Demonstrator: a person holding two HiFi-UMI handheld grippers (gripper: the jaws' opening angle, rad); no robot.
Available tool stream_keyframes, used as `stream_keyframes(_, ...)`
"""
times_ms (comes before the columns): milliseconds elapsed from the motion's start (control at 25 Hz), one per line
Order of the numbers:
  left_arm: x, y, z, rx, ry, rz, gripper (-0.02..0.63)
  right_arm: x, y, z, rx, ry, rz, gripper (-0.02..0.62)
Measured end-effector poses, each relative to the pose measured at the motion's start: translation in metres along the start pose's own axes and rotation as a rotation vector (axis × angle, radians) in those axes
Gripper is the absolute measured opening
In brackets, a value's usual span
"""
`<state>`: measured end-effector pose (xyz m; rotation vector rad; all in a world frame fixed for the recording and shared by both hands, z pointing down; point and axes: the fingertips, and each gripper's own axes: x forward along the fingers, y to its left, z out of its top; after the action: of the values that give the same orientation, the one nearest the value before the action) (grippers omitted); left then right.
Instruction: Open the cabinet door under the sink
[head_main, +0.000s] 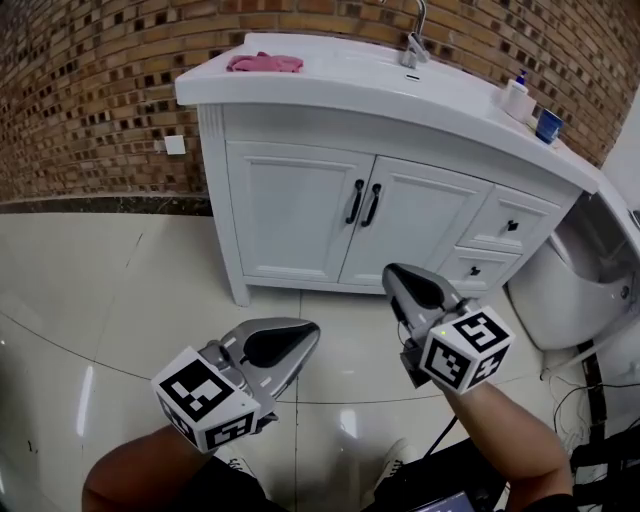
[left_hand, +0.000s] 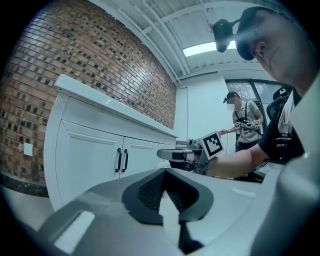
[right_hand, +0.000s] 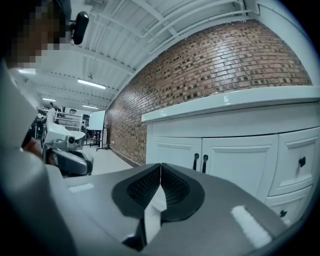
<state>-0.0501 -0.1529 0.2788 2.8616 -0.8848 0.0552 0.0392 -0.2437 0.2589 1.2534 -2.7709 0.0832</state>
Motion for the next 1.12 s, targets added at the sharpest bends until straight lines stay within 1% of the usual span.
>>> stream_keyframes(120,0.001,0.008,-0.003,-0.026,0.001,0.008,0.006,0.017,-0.022,0.006,-0.043,-0.021,-0.047,0.008)
stream_keyframes(240,0.003,0.015,-0.003,-0.033,0.002,0.011,0.006,0.032,-0.049,0.01,-0.101,-0.021,-0.107,0.009)
stream_keyframes(280,0.004,0.019,-0.003,-0.036,0.004,0.015,0.006,0.036,-0.058,0.01,-0.116,-0.017,-0.124,0.022)
stream_keyframes(320,0.005,0.023,-0.004,-0.043,0.005,0.021,0.006,0.04,-0.067,0.009,-0.123,-0.013,-0.137,0.056)
stream_keyframes(360,0.006,0.027,-0.005,-0.054,0.005,0.026,0.006,0.045,-0.076,0.006,-0.12,-0.01,-0.146,0.091)
stream_keyframes(400,0.007,0.031,-0.005,-0.065,0.002,0.03,0.006,0.051,-0.084,0.002,-0.112,-0.005,-0.152,0.103)
stream_keyframes(560,0.01,0.04,-0.004,-0.074,-0.008,0.045,0.006,0.076,-0.112,-0.014,-0.074,0.012,-0.174,0.103)
stream_keyframes(760,0.017,0.049,-0.011,-0.09,0.008,0.044,0.006,0.101,-0.144,-0.032,0.045,0.014,-0.21,0.103)
stream_keyframes(840,0.019,0.05,-0.013,-0.092,0.015,0.036,0.006,0.108,-0.153,-0.036,0.075,0.009,-0.215,0.103)
stream_keyframes(960,0.021,0.05,-0.013,-0.086,0.018,0.022,0.006,0.122,-0.157,-0.042,0.081,0.011,-0.206,0.103)
stream_keyframes(1120,0.026,0.053,-0.012,-0.091,0.012,0.018,0.006,0.14,-0.155,-0.05,0.061,0.03,-0.182,0.103)
